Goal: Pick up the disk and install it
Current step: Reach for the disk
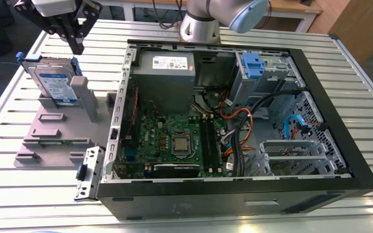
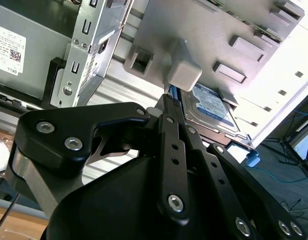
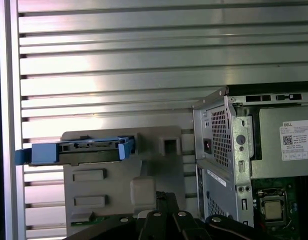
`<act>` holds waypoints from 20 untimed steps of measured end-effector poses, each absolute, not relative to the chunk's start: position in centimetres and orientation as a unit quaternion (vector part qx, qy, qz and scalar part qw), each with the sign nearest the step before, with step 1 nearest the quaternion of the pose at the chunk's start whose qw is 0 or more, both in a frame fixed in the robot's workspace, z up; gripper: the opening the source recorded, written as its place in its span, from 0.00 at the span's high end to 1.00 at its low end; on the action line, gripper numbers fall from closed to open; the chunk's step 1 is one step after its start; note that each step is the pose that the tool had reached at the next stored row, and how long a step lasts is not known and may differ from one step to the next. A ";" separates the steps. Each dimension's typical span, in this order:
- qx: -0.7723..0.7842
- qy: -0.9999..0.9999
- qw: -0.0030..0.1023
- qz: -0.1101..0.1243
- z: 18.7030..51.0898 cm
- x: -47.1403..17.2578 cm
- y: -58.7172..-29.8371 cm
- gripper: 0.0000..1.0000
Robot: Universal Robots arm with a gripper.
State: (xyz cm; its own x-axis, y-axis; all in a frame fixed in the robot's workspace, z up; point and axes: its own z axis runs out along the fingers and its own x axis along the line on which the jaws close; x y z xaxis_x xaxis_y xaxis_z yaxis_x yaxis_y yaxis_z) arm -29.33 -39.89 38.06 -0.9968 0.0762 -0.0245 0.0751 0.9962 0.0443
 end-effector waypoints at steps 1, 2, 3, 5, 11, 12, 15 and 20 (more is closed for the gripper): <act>0.038 0.999 0.013 0.022 38.1 -29.4 -39.9 0.89; 0.038 0.999 0.013 0.022 38.1 -29.4 -39.9 0.89; 0.038 0.999 0.013 0.022 38.1 -29.4 -39.9 0.89; 0.038 0.999 0.013 0.022 38.0 -29.5 -39.9 0.89; 0.038 0.999 0.013 0.022 38.0 -29.6 -39.9 0.89; 0.038 0.999 0.013 0.022 38.0 -29.6 -39.9 0.89; 0.038 0.999 0.013 0.022 38.0 -29.7 -39.9 0.89; 0.038 0.999 0.013 0.022 38.0 -29.8 -39.9 0.89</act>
